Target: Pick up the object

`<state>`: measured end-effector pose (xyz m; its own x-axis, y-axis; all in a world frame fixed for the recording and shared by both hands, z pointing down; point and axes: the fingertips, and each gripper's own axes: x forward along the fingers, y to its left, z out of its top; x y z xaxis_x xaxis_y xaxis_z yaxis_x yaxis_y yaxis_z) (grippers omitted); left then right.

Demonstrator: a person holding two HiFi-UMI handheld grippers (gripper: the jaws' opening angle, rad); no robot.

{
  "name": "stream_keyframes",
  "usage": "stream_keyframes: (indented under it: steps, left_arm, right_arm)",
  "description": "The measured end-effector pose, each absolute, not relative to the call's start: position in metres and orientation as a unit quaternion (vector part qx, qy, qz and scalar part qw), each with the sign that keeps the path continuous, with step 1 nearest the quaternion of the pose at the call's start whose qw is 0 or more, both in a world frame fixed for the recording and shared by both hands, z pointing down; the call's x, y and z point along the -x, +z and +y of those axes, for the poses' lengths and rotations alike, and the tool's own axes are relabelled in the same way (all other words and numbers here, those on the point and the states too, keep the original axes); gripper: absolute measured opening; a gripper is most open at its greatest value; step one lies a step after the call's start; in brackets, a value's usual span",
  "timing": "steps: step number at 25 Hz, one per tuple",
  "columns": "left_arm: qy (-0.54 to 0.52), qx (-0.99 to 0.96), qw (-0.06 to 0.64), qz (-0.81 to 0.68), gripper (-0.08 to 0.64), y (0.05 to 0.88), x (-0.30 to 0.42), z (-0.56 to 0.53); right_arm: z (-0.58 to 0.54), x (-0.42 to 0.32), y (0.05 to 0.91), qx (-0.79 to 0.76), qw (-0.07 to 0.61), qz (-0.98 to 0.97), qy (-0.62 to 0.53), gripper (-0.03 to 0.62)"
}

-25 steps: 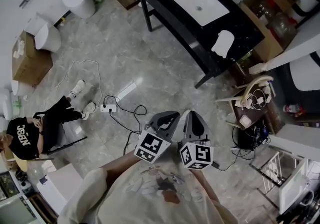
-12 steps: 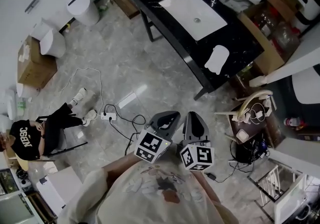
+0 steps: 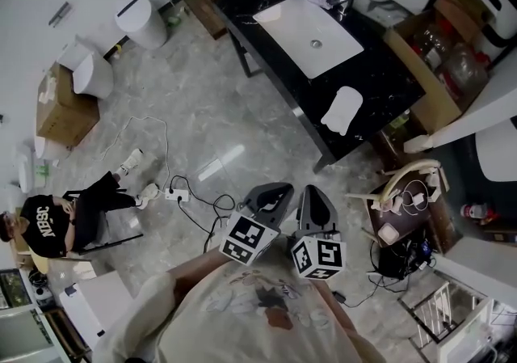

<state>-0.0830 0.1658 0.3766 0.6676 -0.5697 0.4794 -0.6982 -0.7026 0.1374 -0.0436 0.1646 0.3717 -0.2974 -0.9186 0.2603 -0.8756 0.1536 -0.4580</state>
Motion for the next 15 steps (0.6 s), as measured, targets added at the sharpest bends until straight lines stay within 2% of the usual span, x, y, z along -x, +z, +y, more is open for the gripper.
stream_keyframes:
  steps: [8, 15]
  left_arm:
    - [0.202, -0.896, 0.154, -0.364, 0.008, 0.379, 0.050, 0.158]
    - [0.209, -0.894, 0.153, -0.365, 0.008, 0.382, 0.036, 0.159]
  right_arm:
    - [0.153, 0.011, 0.378, 0.582, 0.029, 0.766, -0.273, 0.018]
    - [0.153, -0.004, 0.383, 0.576, 0.049, 0.763, -0.290, 0.018]
